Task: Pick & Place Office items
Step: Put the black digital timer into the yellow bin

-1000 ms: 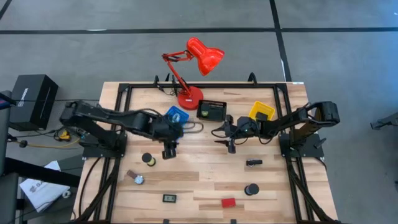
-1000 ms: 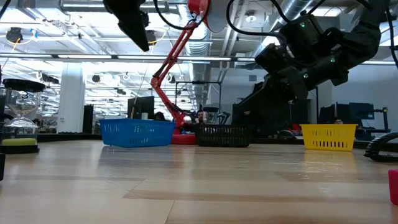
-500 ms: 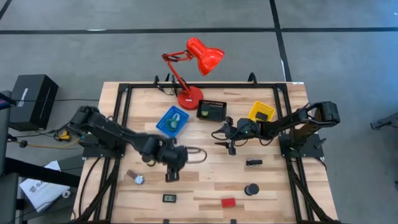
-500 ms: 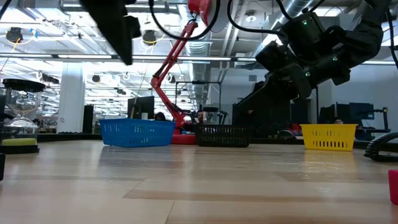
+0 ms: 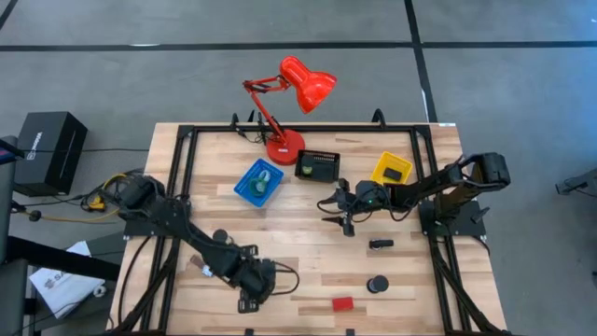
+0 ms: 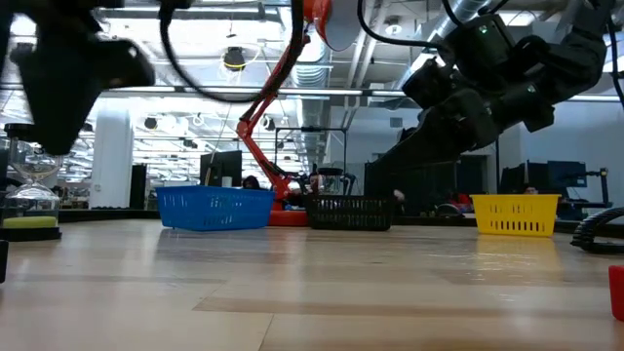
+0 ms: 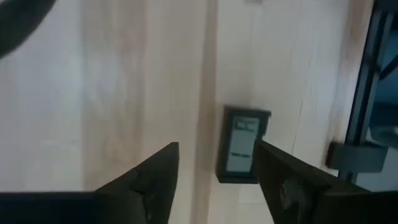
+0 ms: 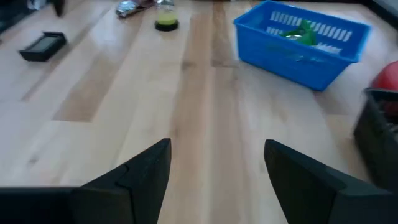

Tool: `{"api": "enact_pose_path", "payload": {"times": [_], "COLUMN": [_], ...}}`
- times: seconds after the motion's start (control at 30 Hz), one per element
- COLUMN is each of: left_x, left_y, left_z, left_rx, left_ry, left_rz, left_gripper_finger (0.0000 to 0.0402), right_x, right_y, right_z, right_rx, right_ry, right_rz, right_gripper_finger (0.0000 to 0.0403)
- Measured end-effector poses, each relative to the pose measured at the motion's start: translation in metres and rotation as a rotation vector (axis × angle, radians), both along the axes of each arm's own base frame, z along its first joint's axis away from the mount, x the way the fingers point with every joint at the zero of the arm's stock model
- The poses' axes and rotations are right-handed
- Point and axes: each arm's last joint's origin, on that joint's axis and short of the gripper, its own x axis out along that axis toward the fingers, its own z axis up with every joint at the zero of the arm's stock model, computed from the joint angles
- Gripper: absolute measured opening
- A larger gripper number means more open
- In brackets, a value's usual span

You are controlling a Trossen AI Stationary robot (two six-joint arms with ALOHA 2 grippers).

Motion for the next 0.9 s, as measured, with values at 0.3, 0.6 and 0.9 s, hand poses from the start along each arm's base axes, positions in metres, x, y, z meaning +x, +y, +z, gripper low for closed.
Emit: {"api": "enact_pose_path", "payload": {"times": [0.3, 0.6, 0.9], "left_x": [-0.007, -0.021, -0.036], "left_y": [-0.017, -0.026, -0.029], "left_z": [-0.017, -0.033, -0.052], "left_rx": [-0.069, -0.051, 0.024], "left_ry": [0.103, 0.082, 0.023], "left_rz": [-0.064, -0.003, 0.022], "left_gripper_finger": [0.0274, 0.0289, 0.0289], "right_x": [-0.001, -0.001, 0.000], "right_y": [0.016, 0.013, 0.011], "right_z": [-0.001, 0.000, 0.000], "right_rx": [-0.025, -0.052, -0.085], "right_ry": [0.005, 0.001, -0.007], "right_rz": [0.072, 0.073, 0.082], "right_gripper_finger": [0.0249, 0.0249, 0.0249]}}
